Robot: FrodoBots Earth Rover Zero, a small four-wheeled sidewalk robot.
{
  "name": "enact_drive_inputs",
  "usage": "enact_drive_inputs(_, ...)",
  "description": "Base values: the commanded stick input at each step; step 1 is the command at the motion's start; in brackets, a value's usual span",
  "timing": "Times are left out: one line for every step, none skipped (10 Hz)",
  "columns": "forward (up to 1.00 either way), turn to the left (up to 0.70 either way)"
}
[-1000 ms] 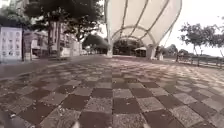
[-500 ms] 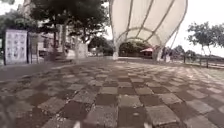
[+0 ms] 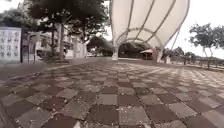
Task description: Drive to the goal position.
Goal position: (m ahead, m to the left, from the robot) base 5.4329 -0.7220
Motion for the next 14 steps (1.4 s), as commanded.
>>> enact_drive_inputs(0.70, 0.00)
enact_drive_inputs(0.70, 0.00)
enact_drive_inputs(0.70, 0.00)
enact_drive_inputs(0.70, 0.00)
enact_drive_inputs(0.70, 0.00)
enact_drive_inputs(0.70, 0.00)
enact_drive_inputs(0.70, 0.00)
enact_drive_inputs(0.70, 0.00)
enact_drive_inputs(0.70, -0.15)
enact_drive_inputs(0.70, -0.32)
enact_drive_inputs(0.70, -0.35)
enact_drive_inputs(0.70, -0.35)
enact_drive_inputs(0.70, -0.25)
enact_drive_inputs(0.70, -0.12)
